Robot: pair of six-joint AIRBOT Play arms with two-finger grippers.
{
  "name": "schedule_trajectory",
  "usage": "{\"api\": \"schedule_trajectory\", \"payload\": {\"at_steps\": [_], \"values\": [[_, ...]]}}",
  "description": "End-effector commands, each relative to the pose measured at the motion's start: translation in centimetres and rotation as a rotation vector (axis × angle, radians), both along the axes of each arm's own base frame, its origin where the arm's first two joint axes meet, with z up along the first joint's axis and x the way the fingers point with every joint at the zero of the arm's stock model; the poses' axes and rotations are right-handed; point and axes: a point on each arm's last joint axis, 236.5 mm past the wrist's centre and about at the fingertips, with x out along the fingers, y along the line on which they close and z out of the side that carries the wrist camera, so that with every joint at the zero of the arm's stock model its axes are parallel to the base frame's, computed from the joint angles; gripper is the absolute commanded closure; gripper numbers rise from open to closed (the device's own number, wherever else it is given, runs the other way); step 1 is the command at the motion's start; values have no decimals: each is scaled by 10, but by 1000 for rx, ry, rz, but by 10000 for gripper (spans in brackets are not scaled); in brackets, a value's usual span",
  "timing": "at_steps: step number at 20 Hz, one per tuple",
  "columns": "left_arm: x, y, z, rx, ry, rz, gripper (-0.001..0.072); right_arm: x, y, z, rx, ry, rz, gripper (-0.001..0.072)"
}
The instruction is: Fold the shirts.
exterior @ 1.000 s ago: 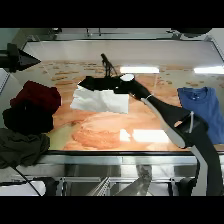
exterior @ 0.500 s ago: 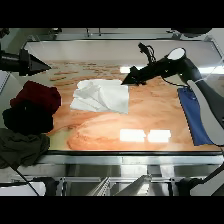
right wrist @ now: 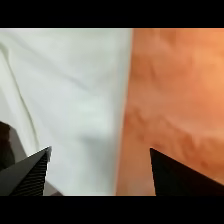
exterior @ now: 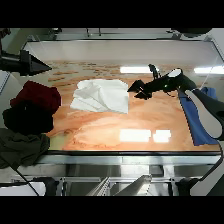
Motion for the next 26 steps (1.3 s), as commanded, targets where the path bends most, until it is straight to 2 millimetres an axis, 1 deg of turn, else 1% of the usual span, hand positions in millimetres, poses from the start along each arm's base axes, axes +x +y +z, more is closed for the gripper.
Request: {"api": "schedule_trajectory", "payload": {"at_steps": [1, 3, 6, 7, 8, 9, 10, 11, 12, 14, 16, 18, 19, 20, 22, 23, 24, 25, 26], "values": [[1, 0, 0, 1, -5, 2, 698, 6, 10, -27, 6, 23, -45, 10], [3, 1, 1, 2, -10, 8, 698, 4, 24, -35, 1, 23, -37, 10], [3, 1, 1, 7, -22, 2, 698, 3, 51, -34, 24, 12, -45, 11], [3, 1, 1, 7, -22, 2, 698, 3, 61, -31, 37, 4, -48, 95], [3, 1, 1, 7, -22, 2, 698, 1, 71, -27, 54, -12, -33, 387], [3, 1, 1, 7, -22, 2, 698, 0, 79, -22, 75, -22, -24, 599], [3, 1, 1, 7, -22, 2, 698, 0, 85, -17, 96, -19, -26, 656], [3, 1, 1, 7, -22, 1, 698, 1, 87, -10, 112, -26, -20, 691], [3, 1, 1, 7, -21, 1, 698, 1, 89, -1, 121, -37, -10, 691], [2, 1, 1, 7, -20, -1, 698, 6, 87, 34, 140, -94, 3, 692], [2, 1, 1, 7, -20, -1, 698, 17, 72, 88, 161, -192, -23, 692], [2, 0, 1, 6, -19, -2, 698, 26, 41, 160, 167, -329, -65, 692], [2, 1, 1, 6, -19, -1, 698, 27, 21, 196, 154, -406, -88, 691], [2, 0, 1, 6, -19, -2, 698, 23, 1, 227, 135, -470, -108, 692], [2, 0, 0, 6, -18, -3, 698, 8, -30, 278, 119, -545, -135, 692], [0, 0, 0, 6, -14, -8, 698, -1, -42, 297, 120, -573, -140, 692], [-2, -1, 0, 5, -9, -15, 698, -9, -53, 313, 122, -586, -154, 692], [-4, -1, 0, 4, -3, -24, 698, -15, -64, 325, 121, -600, -171, 692], [-6, -2, -1, 4, 3, -31, 698, -18, -77, 334, 119, -605, -194, 692]]}}
